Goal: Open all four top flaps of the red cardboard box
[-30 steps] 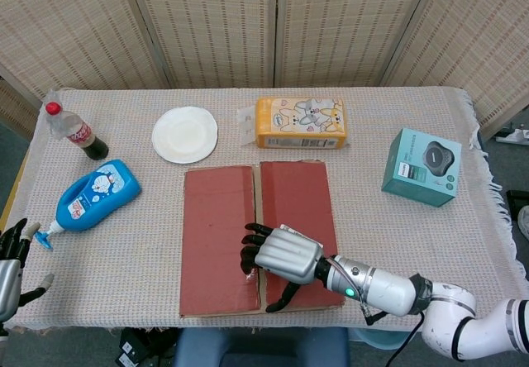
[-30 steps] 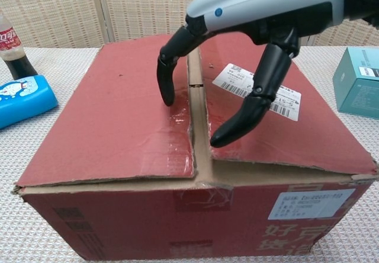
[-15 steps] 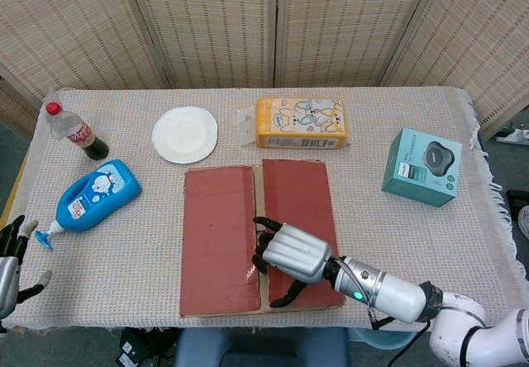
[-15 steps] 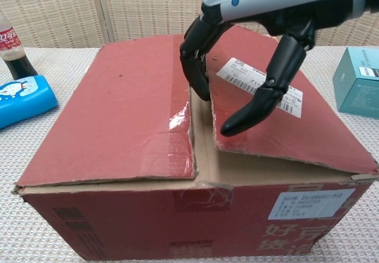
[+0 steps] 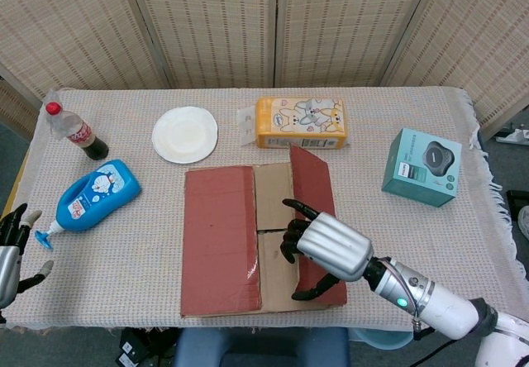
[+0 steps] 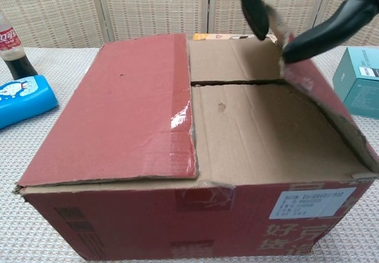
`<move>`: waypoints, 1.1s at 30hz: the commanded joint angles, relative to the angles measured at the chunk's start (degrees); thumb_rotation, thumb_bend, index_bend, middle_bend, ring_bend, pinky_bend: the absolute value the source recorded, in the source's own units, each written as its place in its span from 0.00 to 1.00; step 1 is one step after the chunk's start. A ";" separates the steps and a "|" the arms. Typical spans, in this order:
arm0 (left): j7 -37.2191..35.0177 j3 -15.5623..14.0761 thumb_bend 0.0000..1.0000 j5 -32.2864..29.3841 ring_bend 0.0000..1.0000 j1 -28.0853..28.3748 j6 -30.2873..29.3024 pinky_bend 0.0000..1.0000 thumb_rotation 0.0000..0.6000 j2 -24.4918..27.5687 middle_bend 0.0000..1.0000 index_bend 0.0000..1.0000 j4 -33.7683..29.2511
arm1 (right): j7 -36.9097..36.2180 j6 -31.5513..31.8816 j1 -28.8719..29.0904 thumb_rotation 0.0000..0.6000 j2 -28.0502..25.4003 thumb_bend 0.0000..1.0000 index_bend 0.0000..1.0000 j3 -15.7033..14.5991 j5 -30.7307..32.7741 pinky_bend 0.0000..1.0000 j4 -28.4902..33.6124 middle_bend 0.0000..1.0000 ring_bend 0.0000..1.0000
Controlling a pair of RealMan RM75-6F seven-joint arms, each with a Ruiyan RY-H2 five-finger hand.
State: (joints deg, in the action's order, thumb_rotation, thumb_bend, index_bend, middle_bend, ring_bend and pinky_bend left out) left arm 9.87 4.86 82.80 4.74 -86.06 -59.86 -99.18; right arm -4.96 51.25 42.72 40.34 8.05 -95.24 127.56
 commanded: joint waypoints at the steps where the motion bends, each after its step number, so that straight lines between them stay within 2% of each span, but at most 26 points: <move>1: -0.94 0.36 0.29 0.91 0.12 1.08 1.00 0.00 1.00 0.70 0.07 0.15 -0.26 | -2.81 4.32 -3.52 0.59 -3.10 0.12 0.52 -1.49 -3.63 0.00 0.60 0.51 0.35; 9: -9.35 0.88 0.29 6.62 0.15 6.82 7.07 0.00 1.00 5.08 0.10 0.16 -2.51 | -9.66 13.82 -11.22 0.59 -8.94 0.12 0.52 -5.20 -10.22 0.00 -0.57 0.51 0.35; 17: -21.09 1.63 0.29 13.93 0.17 14.65 13.14 0.00 1.00 8.53 0.13 0.17 -4.21 | -15.57 20.66 -17.95 0.59 -11.86 0.12 0.53 -9.21 -14.62 0.00 -3.78 0.51 0.35; 22: -23.98 2.58 0.29 17.08 0.17 19.36 15.93 0.00 1.00 9.21 0.14 0.18 -4.92 | -18.36 23.04 -21.06 0.59 -11.50 0.12 0.53 -10.90 -14.40 0.00 -6.62 0.51 0.35; 30: -27.75 3.18 0.28 21.67 0.18 27.51 21.05 0.00 1.00 6.73 0.17 0.19 -6.08 | -21.35 25.94 -24.75 0.59 -8.08 0.12 0.52 -12.23 -12.76 0.00 -11.53 0.48 0.34; 33: -29.21 2.93 0.28 23.76 0.19 30.85 23.47 0.00 0.90 5.87 0.18 0.20 -6.54 | -22.10 27.91 -25.87 0.59 -7.12 0.12 0.53 -12.14 -12.44 0.00 -12.80 0.47 0.34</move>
State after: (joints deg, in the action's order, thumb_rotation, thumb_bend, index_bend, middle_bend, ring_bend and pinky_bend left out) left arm -18.21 7.88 105.15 33.79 -64.15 -53.21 -105.27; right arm -26.61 78.37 17.42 32.70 -4.08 -107.94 115.33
